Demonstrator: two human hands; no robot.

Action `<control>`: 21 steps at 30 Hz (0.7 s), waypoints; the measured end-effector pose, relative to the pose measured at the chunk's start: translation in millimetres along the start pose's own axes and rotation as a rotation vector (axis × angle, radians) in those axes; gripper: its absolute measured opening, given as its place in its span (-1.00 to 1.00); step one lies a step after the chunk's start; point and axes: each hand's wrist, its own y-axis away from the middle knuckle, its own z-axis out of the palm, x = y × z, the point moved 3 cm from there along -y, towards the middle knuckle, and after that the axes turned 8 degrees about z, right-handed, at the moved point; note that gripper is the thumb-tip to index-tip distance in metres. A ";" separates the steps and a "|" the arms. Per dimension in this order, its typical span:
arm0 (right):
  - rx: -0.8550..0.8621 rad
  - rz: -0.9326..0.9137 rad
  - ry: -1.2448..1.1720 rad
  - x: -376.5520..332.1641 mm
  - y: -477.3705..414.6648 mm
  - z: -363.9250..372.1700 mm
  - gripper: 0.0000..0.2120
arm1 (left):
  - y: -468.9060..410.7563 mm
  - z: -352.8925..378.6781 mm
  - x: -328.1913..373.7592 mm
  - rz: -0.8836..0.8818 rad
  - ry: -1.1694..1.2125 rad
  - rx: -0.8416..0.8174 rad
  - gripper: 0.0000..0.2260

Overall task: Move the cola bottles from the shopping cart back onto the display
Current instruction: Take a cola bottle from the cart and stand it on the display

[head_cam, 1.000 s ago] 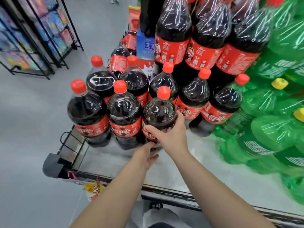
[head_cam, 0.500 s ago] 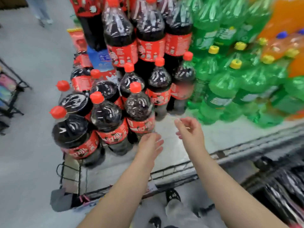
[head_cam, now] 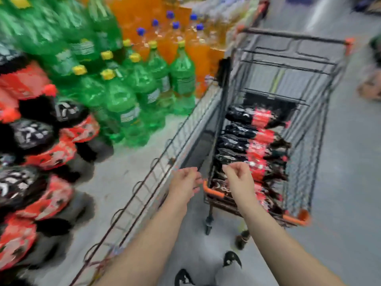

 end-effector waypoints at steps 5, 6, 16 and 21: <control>0.059 0.116 0.044 13.3 -35.2 -74.7 -0.87 | -20.2 79.5 -16.8 -0.031 -0.076 -0.078 -0.91; 0.058 0.146 0.052 13.8 -42.6 -88.2 -0.84 | -23.9 95.0 -18.8 -0.042 -0.086 -0.088 -0.92; 0.008 0.202 0.088 -14.4 -135.8 -164.9 -0.94 | -83.9 186.9 0.3 0.016 -0.275 -0.197 -0.76; 0.033 0.302 0.060 -22.9 -210.7 -166.1 -0.76 | -161.6 218.1 16.9 0.074 -0.440 -0.231 -0.71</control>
